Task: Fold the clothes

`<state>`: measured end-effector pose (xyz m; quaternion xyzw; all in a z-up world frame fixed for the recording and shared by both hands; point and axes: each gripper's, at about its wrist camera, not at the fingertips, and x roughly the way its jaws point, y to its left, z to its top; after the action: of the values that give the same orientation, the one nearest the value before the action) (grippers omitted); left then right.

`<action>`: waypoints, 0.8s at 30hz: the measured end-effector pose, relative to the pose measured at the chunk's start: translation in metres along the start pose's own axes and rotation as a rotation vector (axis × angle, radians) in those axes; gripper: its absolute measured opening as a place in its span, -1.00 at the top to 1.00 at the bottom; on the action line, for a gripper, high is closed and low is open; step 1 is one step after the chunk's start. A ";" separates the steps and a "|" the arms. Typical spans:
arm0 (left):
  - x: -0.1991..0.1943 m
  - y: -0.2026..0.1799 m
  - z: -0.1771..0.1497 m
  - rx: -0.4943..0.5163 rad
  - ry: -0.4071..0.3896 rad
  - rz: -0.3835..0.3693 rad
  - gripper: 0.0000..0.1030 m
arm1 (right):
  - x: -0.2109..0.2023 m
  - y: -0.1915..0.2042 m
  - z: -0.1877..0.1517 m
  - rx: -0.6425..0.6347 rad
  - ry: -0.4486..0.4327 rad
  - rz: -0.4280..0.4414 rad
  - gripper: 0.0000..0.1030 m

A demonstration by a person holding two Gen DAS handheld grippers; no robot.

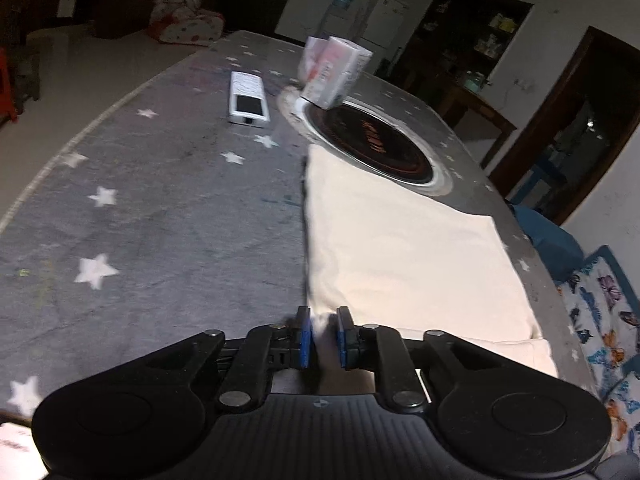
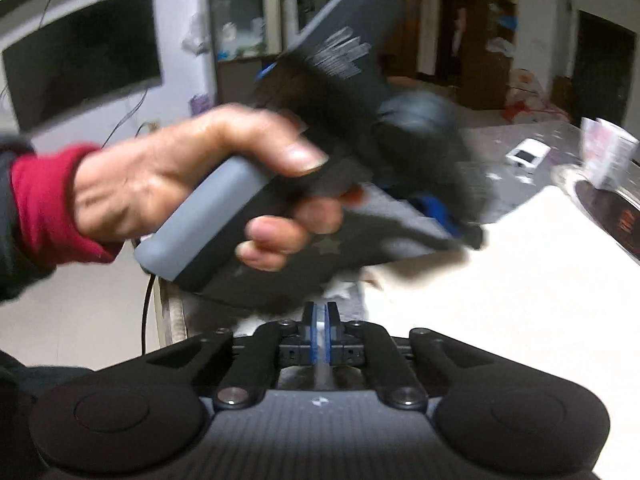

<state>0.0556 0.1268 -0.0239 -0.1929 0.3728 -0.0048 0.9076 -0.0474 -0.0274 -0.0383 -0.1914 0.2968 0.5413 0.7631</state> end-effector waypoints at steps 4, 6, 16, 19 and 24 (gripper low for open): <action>-0.017 -0.003 -0.003 0.013 -0.038 0.009 0.69 | -0.038 -0.034 -0.008 0.134 -0.045 -0.109 0.88; -0.026 -0.011 -0.008 0.047 -0.052 -0.031 0.69 | -0.053 -0.061 -0.016 0.219 -0.052 -0.192 0.86; -0.047 -0.062 -0.053 0.401 0.042 -0.162 0.32 | -0.074 -0.108 -0.059 0.355 0.038 -0.326 0.83; -0.062 -0.075 -0.071 0.535 0.039 -0.188 0.09 | -0.087 -0.097 -0.058 0.251 0.047 -0.331 0.66; -0.076 -0.090 -0.098 0.749 0.014 -0.218 -0.01 | -0.103 -0.067 -0.062 0.086 0.091 -0.348 0.37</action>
<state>-0.0532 0.0209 -0.0046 0.1132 0.3288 -0.2381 0.9068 -0.0238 -0.1617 -0.0191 -0.2312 0.3162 0.3789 0.8384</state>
